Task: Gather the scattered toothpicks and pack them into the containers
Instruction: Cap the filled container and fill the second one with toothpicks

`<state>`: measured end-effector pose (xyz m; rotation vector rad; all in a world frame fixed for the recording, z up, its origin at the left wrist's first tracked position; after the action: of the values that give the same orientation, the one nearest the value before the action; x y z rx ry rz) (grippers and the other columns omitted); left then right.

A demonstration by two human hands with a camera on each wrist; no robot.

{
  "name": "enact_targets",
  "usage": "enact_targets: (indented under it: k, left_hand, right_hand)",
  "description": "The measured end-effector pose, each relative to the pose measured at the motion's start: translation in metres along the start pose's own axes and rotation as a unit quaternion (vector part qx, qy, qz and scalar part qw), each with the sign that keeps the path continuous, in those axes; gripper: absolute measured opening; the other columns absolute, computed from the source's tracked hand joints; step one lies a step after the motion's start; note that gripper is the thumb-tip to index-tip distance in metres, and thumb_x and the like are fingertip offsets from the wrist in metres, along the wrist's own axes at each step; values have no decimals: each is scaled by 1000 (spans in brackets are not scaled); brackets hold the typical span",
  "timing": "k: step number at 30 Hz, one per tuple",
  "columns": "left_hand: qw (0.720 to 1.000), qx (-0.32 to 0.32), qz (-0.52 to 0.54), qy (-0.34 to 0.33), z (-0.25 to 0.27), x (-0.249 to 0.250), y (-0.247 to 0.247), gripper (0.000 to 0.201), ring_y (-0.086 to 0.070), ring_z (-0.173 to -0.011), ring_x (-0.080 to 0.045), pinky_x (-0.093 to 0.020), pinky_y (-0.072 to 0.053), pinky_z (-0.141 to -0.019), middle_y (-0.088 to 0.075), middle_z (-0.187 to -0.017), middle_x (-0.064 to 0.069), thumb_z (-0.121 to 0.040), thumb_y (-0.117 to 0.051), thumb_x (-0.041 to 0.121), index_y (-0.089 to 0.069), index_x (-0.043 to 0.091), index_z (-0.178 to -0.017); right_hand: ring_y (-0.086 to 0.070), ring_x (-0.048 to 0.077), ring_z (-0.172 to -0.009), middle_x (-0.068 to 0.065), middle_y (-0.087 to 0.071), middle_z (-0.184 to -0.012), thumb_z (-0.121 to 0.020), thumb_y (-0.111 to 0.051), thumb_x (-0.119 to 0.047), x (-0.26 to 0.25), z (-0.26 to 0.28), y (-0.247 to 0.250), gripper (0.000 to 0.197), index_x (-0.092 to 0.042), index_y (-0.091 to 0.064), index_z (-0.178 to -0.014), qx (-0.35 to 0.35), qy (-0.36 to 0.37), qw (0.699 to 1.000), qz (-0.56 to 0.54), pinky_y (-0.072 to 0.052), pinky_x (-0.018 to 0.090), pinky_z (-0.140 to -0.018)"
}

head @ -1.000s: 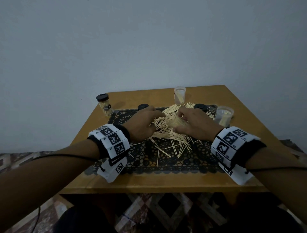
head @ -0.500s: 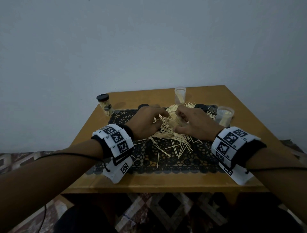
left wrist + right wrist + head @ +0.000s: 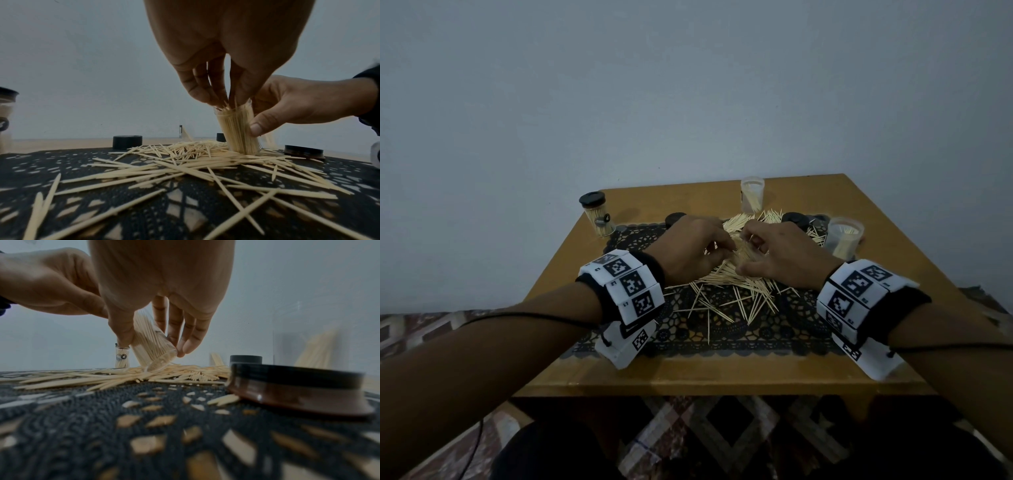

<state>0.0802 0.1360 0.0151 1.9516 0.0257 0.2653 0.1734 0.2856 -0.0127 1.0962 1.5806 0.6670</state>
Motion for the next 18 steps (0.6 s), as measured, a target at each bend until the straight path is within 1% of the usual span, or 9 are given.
enact_targets:
  k: [2,4,6,7,10,12,14,16,18]
  left_hand:
    - [1000,14,3,12,-1,0,-1,15,-48,-72,-7,-19,-34,-64,-58,-86,3,-86,-69,14,-75,14,-99]
    - [998,42,25,41,-1,-1,-2,15,-45,-66,-2,-10,-31,-61,-53,-81,7,-85,-70,14,-74,14,-99]
    - [992,73,63,79,-1,-2,0,13,-49,-65,0,-5,-36,-61,-57,-78,7,-85,-70,13,-71,12,-98]
    - [989,87,80,93,-1,-3,1,12,-52,-67,-1,-5,-38,-62,-59,-79,6,-86,-69,12,-69,11,-98]
    - [984,108,85,114,0,-2,7,14,-59,-73,-10,-18,-47,-66,-65,-85,1,-86,-65,4,-67,10,-98]
    - [986,103,76,107,0,0,10,14,-60,-73,-12,-22,-49,-68,-69,-85,-2,-85,-64,1,-70,9,-95]
    - [990,83,68,87,-2,2,10,15,-60,-73,-8,-17,-48,-68,-72,-87,-1,-85,-64,2,-73,10,-93]
    - [993,66,65,71,-3,5,8,17,-58,-72,-3,-6,-42,-66,-73,-90,1,-85,-65,3,-76,12,-95]
    - [992,74,71,71,-3,6,8,20,-56,-72,-1,-2,-40,-66,-73,-92,1,-86,-63,2,-75,11,-98]
  right_hand:
    - [-62,18,-82,-1,-64,-89,-74,-81,-36,1,0,0,44,-13,-60,-105,1,0,1000,1,-49,30,-71]
    - [-61,17,-80,-2,-63,-89,-74,-81,-37,1,0,0,44,-13,-59,-105,6,3,1000,0,-47,27,-68]
    - [-59,17,-77,-3,-62,-86,-75,-80,-36,0,-1,1,43,-12,-58,-103,13,1,1000,-4,-45,25,-63]
    - [-59,18,-76,-1,-62,-86,-75,-80,-36,1,-1,1,42,-11,-58,-102,16,-1,1000,-5,-46,27,-64]
    - [-60,21,-78,3,-64,-86,-75,-79,-38,3,-2,0,43,-11,-58,-100,21,-12,1000,-5,-51,39,-70]
    - [-60,20,-77,3,-64,-85,-75,-79,-40,4,-2,0,43,-11,-57,-99,22,-17,1000,-8,-50,38,-69]
    - [-59,19,-75,2,-64,-84,-75,-79,-40,2,-2,1,42,-12,-57,-98,24,-15,1000,-10,-48,34,-67]
    - [-60,18,-74,2,-64,-84,-74,-80,-41,0,-1,1,43,-12,-59,-99,29,-8,999,-18,-49,33,-66]
    - [-59,17,-72,1,-64,-84,-75,-79,-42,0,-1,2,45,-10,-60,-101,40,-8,999,-20,-49,31,-64]
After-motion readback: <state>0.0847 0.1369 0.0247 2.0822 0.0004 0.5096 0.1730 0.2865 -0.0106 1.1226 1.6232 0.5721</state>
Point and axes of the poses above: each hand's wrist, its own z-axis away from the middle knuckle, its own y-axis out of the back of the hand, x = y × z, the point moved 2 cm from there along -z, towards the middle knuckle
